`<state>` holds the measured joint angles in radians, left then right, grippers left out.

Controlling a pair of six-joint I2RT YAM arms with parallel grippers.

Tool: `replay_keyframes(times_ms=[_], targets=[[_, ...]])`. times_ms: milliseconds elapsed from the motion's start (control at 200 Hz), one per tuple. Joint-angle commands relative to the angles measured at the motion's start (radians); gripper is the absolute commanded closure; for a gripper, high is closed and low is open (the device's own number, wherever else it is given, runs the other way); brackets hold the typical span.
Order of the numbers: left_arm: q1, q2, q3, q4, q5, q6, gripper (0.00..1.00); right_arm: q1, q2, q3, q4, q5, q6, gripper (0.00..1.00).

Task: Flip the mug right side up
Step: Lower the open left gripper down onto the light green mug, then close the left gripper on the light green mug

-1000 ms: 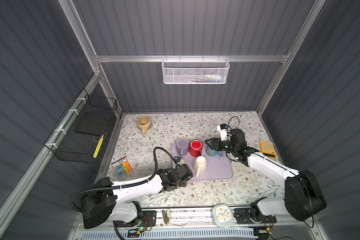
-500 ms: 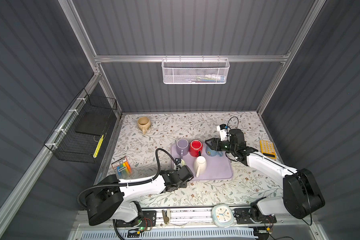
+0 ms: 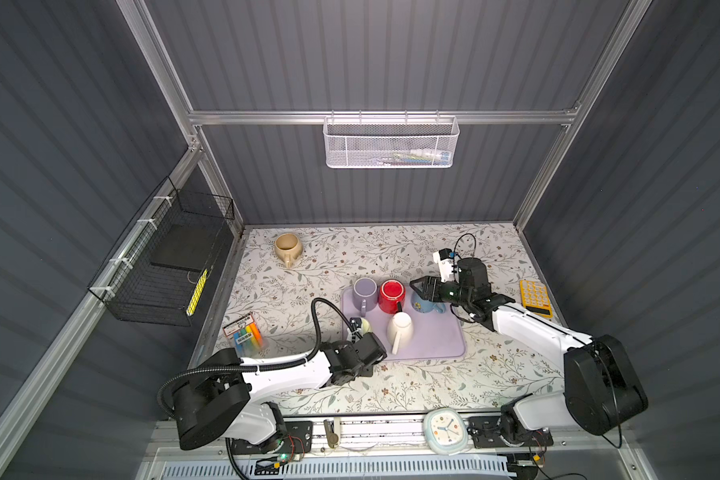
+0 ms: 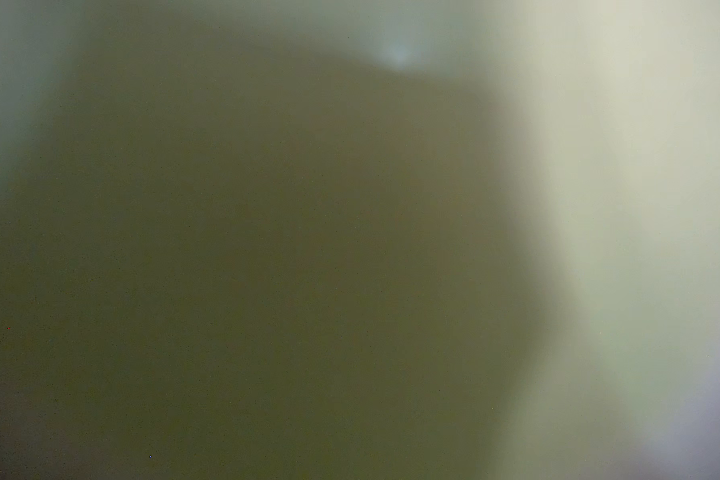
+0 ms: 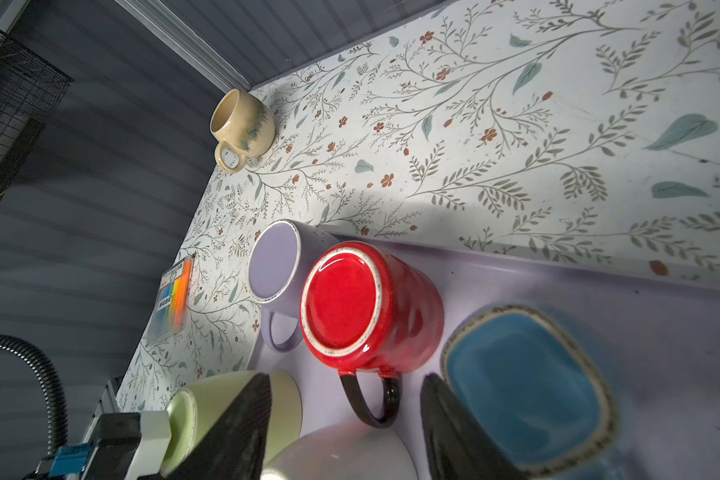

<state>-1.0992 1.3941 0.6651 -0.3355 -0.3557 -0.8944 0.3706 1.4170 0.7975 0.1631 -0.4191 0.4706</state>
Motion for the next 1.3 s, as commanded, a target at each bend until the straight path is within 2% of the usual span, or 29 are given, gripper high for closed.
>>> replay_keyframes(times_ms=[0,1296], targets=[[-0.005,0.011,-0.010,0.001,-0.024,0.003,0.63,-0.006,0.005,0.005,0.013,-0.005,0.001,0.40],[-0.004,-0.040,-0.016,-0.010,-0.035,0.066,0.90,-0.009,-0.006,-0.011,0.018,-0.004,0.001,0.40]])
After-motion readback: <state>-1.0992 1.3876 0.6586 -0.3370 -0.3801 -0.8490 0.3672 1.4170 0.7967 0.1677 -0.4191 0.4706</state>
